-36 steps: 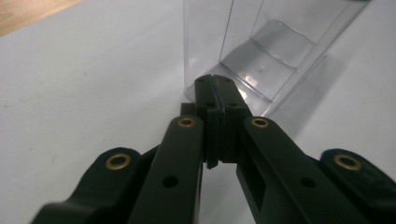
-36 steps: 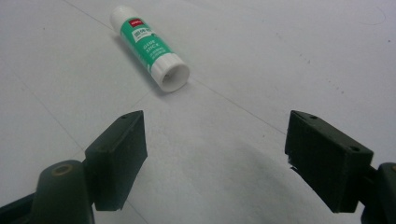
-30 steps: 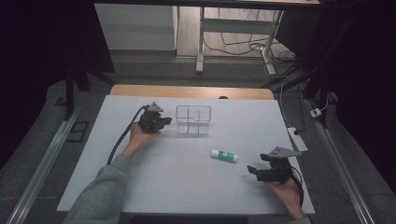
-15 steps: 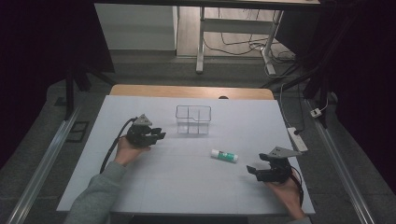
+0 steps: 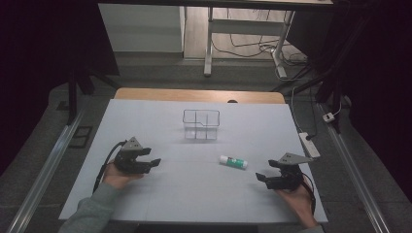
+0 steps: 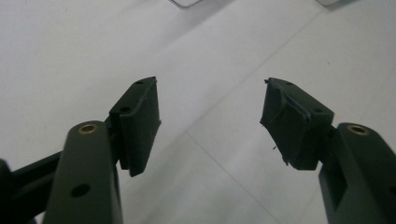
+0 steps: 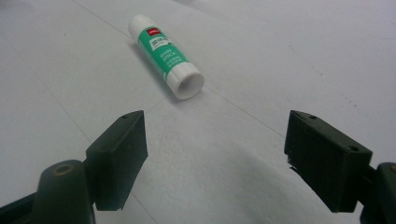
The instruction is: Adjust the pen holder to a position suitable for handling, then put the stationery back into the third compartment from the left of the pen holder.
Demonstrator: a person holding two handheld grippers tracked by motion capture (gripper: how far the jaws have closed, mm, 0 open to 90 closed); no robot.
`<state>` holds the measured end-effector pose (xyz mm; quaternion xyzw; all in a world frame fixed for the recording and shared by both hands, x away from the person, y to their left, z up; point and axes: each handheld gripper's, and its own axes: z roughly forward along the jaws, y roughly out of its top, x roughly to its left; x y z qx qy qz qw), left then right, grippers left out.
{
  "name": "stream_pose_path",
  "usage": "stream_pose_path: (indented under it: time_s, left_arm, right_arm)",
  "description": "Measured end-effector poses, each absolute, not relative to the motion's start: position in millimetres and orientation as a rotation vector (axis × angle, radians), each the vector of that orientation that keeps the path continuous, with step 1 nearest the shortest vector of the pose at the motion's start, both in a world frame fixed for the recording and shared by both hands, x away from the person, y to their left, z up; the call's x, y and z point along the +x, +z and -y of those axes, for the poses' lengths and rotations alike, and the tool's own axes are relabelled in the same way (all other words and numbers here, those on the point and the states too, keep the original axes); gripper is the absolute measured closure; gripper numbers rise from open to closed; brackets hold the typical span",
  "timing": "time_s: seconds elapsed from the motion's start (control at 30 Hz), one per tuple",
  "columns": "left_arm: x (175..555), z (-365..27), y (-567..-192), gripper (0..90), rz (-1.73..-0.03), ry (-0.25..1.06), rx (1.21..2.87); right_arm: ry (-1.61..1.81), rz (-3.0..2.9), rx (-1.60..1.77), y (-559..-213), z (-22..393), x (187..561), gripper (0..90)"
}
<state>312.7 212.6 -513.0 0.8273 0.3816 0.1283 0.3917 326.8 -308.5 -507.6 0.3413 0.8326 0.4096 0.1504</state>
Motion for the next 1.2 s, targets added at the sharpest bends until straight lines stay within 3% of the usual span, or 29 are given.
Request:
stream_pose_path:
  time_s: [0.4,1.2]
  left_arm:
    - [278,-230,-522,31.0,-0.997,0.33,2.091]
    - [273,-227,-521,29.4,-1.007,0.346,2.089]
  right_arm:
    - [1.188,-2.404,0.975,-508,309,327,20.9]
    - [1.212,-2.395,0.951,-502,306,324,21.2]
